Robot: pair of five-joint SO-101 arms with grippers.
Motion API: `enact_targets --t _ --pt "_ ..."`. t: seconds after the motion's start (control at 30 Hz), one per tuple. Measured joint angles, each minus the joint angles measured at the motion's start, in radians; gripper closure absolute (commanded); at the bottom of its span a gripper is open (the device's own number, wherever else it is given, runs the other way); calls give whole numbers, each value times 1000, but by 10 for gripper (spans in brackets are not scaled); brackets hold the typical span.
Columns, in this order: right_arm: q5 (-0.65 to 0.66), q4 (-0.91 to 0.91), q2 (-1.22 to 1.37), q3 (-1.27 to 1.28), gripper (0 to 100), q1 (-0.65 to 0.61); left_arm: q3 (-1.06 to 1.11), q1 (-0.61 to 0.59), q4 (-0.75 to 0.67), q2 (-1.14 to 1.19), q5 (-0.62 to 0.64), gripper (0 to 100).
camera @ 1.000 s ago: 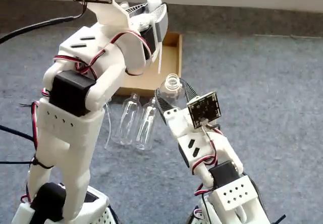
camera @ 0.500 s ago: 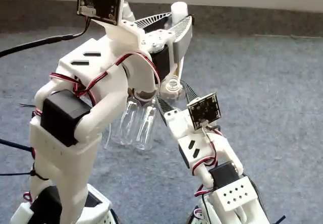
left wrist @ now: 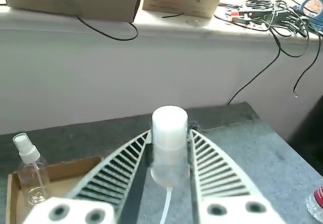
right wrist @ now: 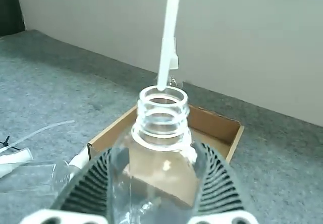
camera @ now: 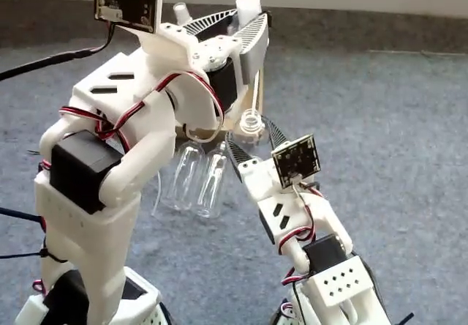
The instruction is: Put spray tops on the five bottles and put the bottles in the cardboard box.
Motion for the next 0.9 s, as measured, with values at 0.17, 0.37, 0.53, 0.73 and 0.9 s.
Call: enact_targets --t 0.17,0.37,0.53,0.73,0.9 --pt "0 0 0 0 995 0 41 3 0 -3 0 944" --pt "0 0 -8 0 995 0 120 2 0 -5 0 944" --pt "0 0 -9 0 995 0 181 -18 0 -5 0 944" --pt "0 0 -9 0 995 0 331 -14 25 -5 0 940" --pt "-6 0 -9 2 995 0 417 -11 43 -5 8 904"
